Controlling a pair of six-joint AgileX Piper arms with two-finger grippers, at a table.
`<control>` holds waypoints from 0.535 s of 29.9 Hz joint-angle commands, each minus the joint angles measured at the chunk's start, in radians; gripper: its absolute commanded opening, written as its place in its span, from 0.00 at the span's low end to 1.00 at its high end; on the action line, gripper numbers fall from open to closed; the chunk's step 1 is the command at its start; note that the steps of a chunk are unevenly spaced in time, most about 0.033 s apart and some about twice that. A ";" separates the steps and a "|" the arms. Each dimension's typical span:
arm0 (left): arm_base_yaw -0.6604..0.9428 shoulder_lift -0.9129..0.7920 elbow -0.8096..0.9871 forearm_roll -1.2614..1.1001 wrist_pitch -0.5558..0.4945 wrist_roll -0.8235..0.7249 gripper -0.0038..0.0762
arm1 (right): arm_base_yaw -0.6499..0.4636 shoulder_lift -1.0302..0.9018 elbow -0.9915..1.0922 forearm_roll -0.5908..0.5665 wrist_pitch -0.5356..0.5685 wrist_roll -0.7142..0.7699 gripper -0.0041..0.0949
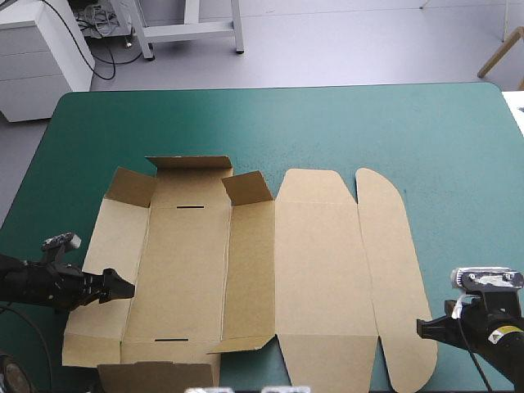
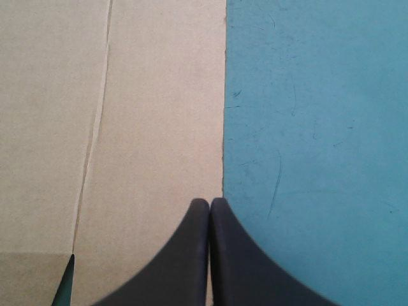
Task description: Fold the box
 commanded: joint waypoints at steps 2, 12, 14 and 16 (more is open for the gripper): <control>-0.013 -0.016 -0.015 -0.041 0.110 0.003 0.85 | -0.005 0.006 -0.024 0.014 -0.049 -0.011 0.02; -0.013 -0.016 -0.015 -0.016 0.110 -0.024 0.33 | -0.005 0.006 -0.024 0.020 -0.049 -0.017 0.02; -0.013 -0.016 -0.015 -0.013 0.110 -0.024 0.19 | -0.005 0.006 -0.024 0.020 -0.049 -0.017 0.02; -0.013 -0.016 -0.015 0.006 0.110 -0.024 0.07 | -0.005 0.006 -0.024 0.020 -0.049 -0.017 0.02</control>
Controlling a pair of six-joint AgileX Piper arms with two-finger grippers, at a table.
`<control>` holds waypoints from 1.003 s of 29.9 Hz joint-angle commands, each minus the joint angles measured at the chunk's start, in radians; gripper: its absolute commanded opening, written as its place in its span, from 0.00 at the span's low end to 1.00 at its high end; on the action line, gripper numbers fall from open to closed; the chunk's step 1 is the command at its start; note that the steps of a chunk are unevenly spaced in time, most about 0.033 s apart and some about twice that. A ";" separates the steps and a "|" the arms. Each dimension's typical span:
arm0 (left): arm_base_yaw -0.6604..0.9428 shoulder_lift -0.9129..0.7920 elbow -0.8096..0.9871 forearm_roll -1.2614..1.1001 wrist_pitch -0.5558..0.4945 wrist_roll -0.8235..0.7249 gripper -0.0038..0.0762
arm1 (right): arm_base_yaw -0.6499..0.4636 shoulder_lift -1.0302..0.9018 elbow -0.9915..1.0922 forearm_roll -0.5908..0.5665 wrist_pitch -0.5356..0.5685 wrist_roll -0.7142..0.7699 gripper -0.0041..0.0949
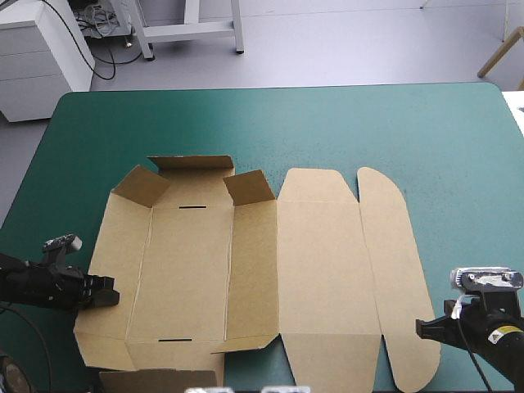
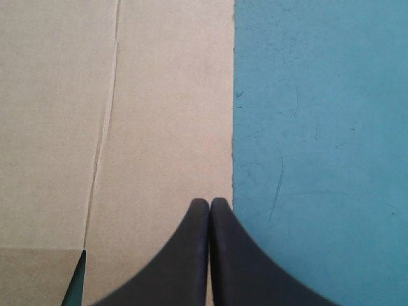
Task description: Fold the box
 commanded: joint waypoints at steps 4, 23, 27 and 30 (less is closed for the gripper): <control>-0.005 -0.016 -0.015 0.003 0.111 -0.009 0.04 | -0.005 0.006 -0.024 0.014 -0.049 -0.010 0.02; -0.293 -0.018 -0.288 0.097 0.050 -0.100 0.04 | -0.005 0.006 -0.024 0.014 -0.049 -0.010 0.02; -0.455 -0.017 -0.423 0.215 -0.035 -0.135 0.04 | -0.005 0.006 -0.024 0.014 -0.049 -0.010 0.02; -0.585 -0.006 -0.493 0.306 -0.127 -0.171 0.04 | -0.005 0.006 -0.024 0.014 -0.049 -0.010 0.02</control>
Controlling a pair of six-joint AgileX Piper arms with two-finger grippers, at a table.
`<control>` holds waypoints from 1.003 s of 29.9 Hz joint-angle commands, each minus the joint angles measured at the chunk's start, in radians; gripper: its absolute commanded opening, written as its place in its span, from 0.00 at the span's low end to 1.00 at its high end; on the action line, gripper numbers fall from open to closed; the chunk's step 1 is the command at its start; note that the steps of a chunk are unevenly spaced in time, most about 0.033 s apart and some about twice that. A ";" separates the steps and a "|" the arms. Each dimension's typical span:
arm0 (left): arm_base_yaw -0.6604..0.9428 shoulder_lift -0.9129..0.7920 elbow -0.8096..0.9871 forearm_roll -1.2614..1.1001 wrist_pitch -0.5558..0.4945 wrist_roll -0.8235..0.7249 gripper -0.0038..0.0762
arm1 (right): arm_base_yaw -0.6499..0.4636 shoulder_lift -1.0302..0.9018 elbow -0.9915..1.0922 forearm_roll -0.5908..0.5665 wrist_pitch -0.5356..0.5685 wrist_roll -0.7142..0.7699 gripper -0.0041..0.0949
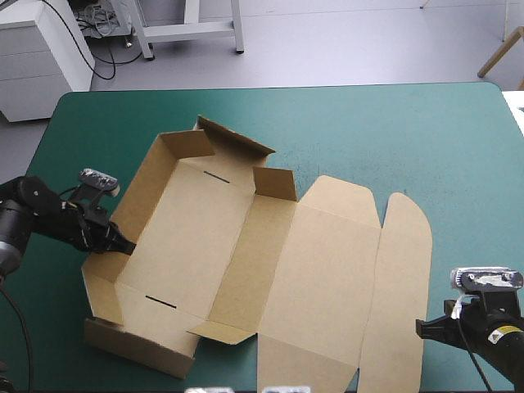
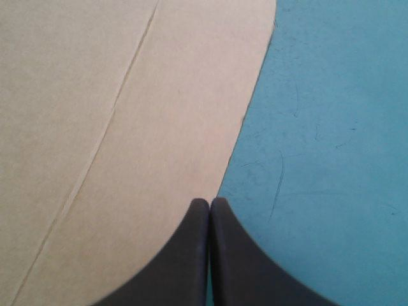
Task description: Fold the box
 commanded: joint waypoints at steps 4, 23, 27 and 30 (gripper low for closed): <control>-0.233 0.020 -0.155 0.155 -0.221 -0.043 0.04 | -0.005 0.006 -0.024 0.014 -0.049 -0.010 0.02; -0.647 0.063 -0.198 0.595 -0.673 0.066 0.04 | -0.005 0.006 -0.024 0.014 -0.049 -0.010 0.02; -0.680 0.063 -0.198 0.585 -0.701 0.119 0.04 | -0.005 0.006 -0.024 0.014 -0.049 -0.010 0.02; -0.724 0.063 -0.198 0.581 -0.726 0.154 0.04 | -0.005 0.006 -0.024 0.014 -0.049 -0.010 0.02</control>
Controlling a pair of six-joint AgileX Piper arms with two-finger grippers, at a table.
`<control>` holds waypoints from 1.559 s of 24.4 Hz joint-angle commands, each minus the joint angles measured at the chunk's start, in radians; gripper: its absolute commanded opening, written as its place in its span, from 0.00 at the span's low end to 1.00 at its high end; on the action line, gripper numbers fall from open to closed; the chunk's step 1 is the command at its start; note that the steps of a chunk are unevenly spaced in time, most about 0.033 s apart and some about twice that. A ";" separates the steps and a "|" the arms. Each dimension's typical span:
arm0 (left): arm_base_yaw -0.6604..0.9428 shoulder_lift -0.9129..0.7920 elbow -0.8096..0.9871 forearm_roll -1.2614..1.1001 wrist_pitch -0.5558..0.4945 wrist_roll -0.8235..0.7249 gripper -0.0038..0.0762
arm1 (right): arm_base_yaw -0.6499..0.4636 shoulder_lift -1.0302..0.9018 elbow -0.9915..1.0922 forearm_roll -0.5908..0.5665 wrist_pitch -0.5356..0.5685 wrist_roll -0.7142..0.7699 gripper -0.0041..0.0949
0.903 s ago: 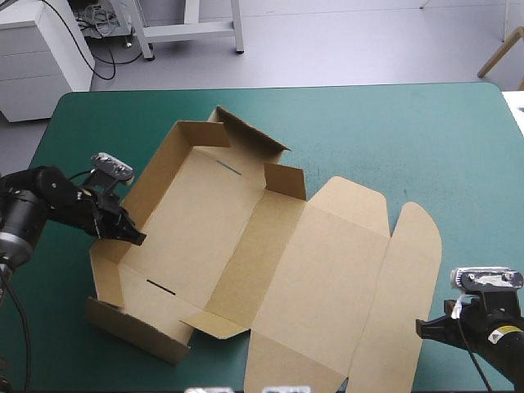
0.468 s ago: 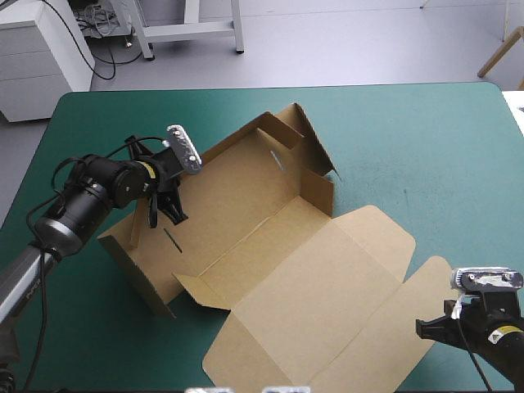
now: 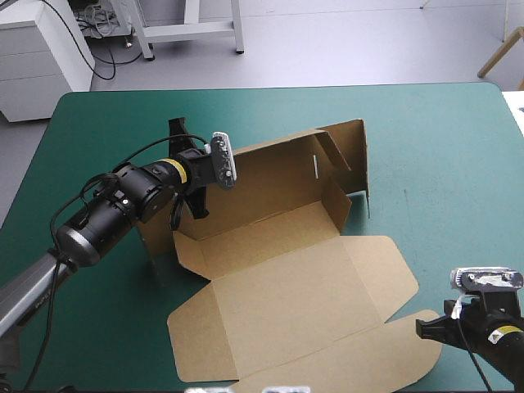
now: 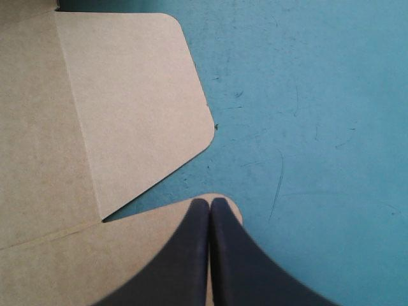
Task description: Fold the box
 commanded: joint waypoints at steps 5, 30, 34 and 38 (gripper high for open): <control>-0.152 -0.032 -0.038 -0.071 -0.165 0.071 0.04 | -0.005 0.006 -0.024 0.014 -0.049 -0.010 0.02; -0.382 -0.013 0.292 1.194 -0.040 -1.129 0.04 | -0.005 0.006 -0.024 0.016 -0.047 -0.016 0.02; -0.415 -0.013 0.299 1.271 0.017 -1.217 0.04 | -0.005 0.006 -0.024 0.021 -0.047 -0.022 0.02; -0.447 -0.001 0.299 1.273 0.131 -1.238 0.04 | -0.005 0.006 -0.024 0.025 -0.047 -0.026 0.02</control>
